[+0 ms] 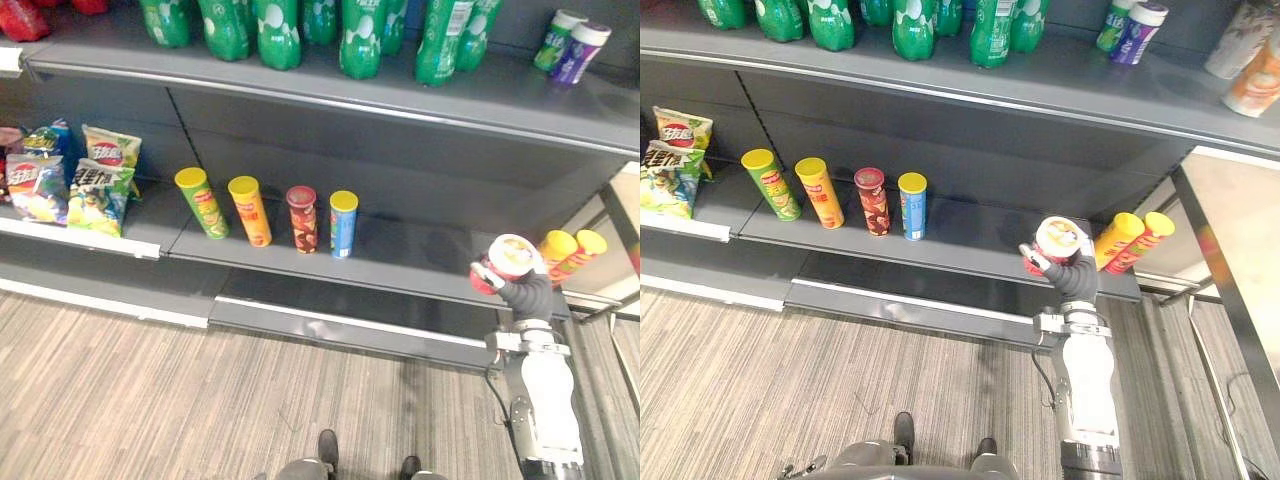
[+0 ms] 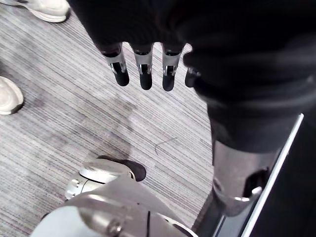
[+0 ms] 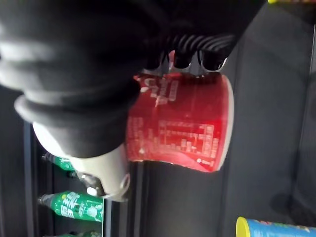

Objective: Put the gum and the chips on the shelf.

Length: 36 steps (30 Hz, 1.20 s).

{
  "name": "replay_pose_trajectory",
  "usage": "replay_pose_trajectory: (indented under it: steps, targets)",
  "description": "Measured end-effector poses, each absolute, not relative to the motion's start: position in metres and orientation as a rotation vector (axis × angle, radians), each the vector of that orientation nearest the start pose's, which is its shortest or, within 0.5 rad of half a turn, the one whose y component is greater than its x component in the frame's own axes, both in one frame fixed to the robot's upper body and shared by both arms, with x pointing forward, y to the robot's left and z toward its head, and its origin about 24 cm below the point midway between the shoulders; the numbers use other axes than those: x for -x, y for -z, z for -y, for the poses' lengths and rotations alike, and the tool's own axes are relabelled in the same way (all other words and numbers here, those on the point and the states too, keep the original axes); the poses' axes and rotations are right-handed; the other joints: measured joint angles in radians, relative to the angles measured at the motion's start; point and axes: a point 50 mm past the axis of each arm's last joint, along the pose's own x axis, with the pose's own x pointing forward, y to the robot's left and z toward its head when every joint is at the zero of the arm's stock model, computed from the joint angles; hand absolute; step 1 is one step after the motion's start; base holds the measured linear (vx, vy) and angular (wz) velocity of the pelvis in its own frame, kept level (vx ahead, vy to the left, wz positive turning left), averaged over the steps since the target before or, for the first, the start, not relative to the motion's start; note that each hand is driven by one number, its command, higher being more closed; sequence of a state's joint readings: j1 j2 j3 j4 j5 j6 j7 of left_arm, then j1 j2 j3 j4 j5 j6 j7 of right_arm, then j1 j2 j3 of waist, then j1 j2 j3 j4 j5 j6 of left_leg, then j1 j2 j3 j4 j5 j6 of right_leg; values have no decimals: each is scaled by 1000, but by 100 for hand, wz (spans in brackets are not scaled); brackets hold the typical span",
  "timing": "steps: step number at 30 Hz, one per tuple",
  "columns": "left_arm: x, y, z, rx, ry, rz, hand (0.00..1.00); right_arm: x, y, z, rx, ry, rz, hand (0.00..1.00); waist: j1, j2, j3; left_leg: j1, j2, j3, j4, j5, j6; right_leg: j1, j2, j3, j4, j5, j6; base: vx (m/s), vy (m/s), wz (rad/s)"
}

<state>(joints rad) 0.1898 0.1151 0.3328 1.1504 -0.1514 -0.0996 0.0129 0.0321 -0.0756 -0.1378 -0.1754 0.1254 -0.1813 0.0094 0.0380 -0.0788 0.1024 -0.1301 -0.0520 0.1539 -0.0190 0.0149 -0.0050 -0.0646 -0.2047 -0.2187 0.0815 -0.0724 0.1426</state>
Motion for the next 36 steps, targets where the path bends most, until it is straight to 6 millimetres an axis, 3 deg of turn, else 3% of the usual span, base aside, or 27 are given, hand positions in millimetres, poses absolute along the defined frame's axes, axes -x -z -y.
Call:
replay_pose_trajectory:
  steps: [3,8,23,32,36]
  targets:
    - [-23,167,-231,200,-536,-1180,0,-240,-95,197,-17,116,338,100,-1,12,-4,26,23,-3,-82,58,5,1,34,-11,-12,4,-8,93,-116,1]
    - [-27,167,-230,206,-523,-1168,0,-243,-87,192,-19,83,300,100,-7,22,-11,28,51,6,-81,64,12,4,64,-2,-32,8,-12,106,-88,-12]
    - [-34,167,-224,187,-474,-1154,0,-256,-61,170,10,24,185,100,-3,56,-12,24,43,-20,-85,60,-2,18,59,-33,-49,3,-28,-11,7,5]
    - [-34,167,-224,179,-478,-1155,0,-273,-84,154,29,-25,272,100,15,57,-10,18,37,-49,-84,70,9,39,58,-63,-63,10,-18,71,-9,12]
    - [-35,167,-224,178,-492,-1152,0,-282,-105,147,18,-63,354,100,18,53,-8,34,43,-49,-79,69,9,54,63,-63,-63,10,-18,64,-19,0]
